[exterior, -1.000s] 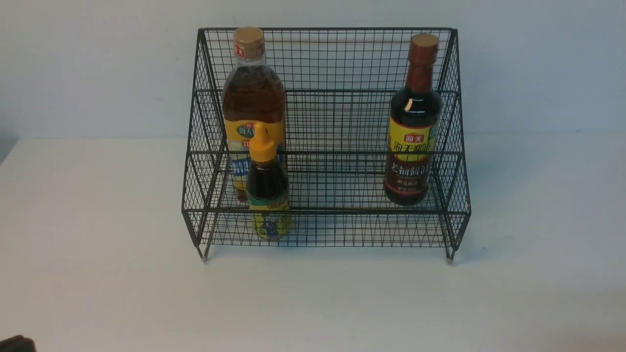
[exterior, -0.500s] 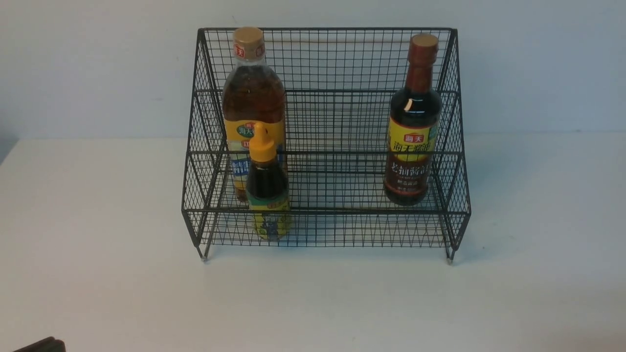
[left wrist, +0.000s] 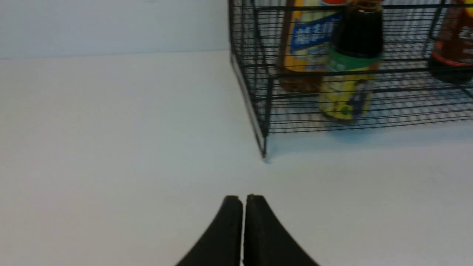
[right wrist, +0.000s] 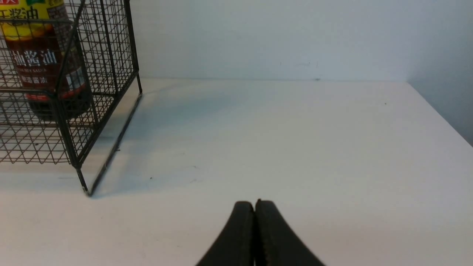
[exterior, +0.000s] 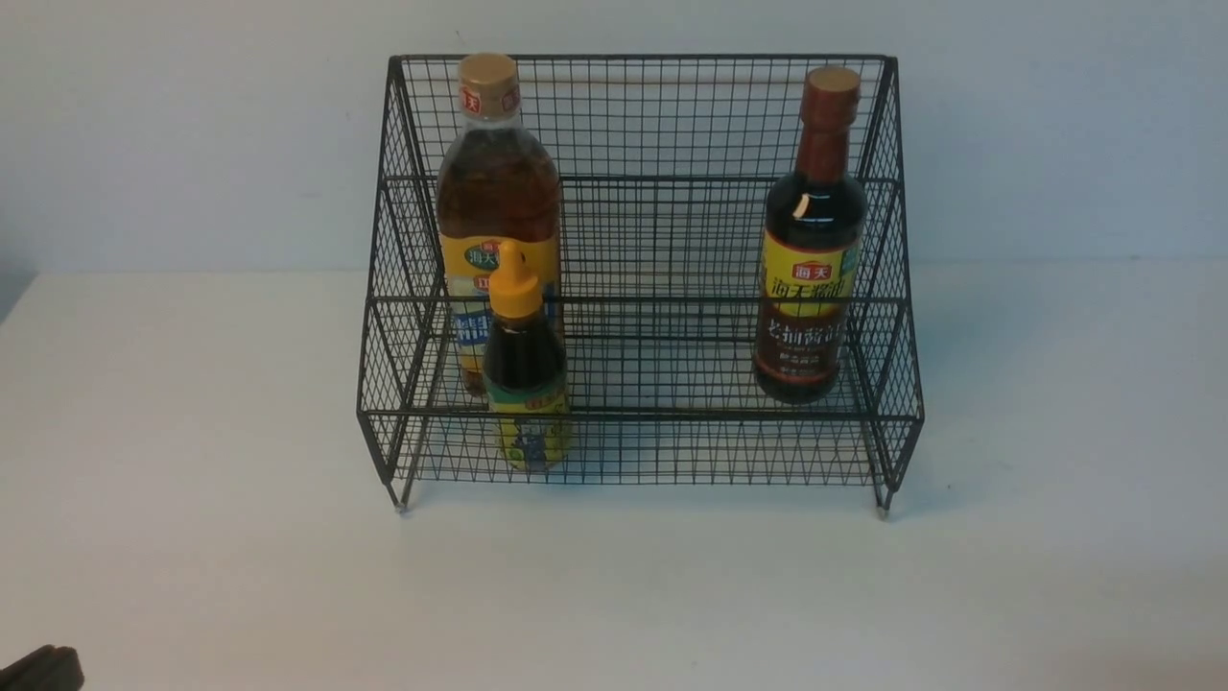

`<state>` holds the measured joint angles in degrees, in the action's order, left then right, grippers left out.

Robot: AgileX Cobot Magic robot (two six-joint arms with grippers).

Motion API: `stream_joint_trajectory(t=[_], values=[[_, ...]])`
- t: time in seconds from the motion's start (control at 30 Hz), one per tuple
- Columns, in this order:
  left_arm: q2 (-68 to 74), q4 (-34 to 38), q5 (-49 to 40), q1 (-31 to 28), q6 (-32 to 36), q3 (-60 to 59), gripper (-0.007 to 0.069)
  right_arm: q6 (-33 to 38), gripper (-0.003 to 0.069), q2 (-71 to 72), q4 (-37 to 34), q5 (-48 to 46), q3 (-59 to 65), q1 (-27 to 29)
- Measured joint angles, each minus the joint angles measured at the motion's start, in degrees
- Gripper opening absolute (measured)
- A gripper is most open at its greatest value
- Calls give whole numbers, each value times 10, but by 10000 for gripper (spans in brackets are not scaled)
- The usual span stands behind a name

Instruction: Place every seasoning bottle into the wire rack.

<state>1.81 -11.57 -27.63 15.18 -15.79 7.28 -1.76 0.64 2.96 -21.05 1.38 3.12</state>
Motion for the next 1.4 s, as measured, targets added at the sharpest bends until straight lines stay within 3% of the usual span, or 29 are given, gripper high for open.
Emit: stream_joint_trajectory(t=[0.1, 0.2, 0.4, 0.57, 0.8, 1.4], values=[[-14, 15, 16, -38, 28, -20, -5, 0, -15, 0, 0, 0, 0, 0], [-24, 33, 43, -112, 73, -54, -5, 0, -15, 0, 0, 0, 0, 0], [-24, 41, 63, -157, 81, -86, -5, 0, -15, 0, 0, 0, 0, 0], [-24, 45, 59, -153, 82, -89, -5, 0, -15, 0, 0, -1, 0, 0], [-24, 45, 59, -103, 83, -89, -5, 0, -15, 0, 0, -1, 0, 0], [-24, 45, 59, -101, 84, -89, -5, 0, -15, 0, 0, -1, 0, 0]])
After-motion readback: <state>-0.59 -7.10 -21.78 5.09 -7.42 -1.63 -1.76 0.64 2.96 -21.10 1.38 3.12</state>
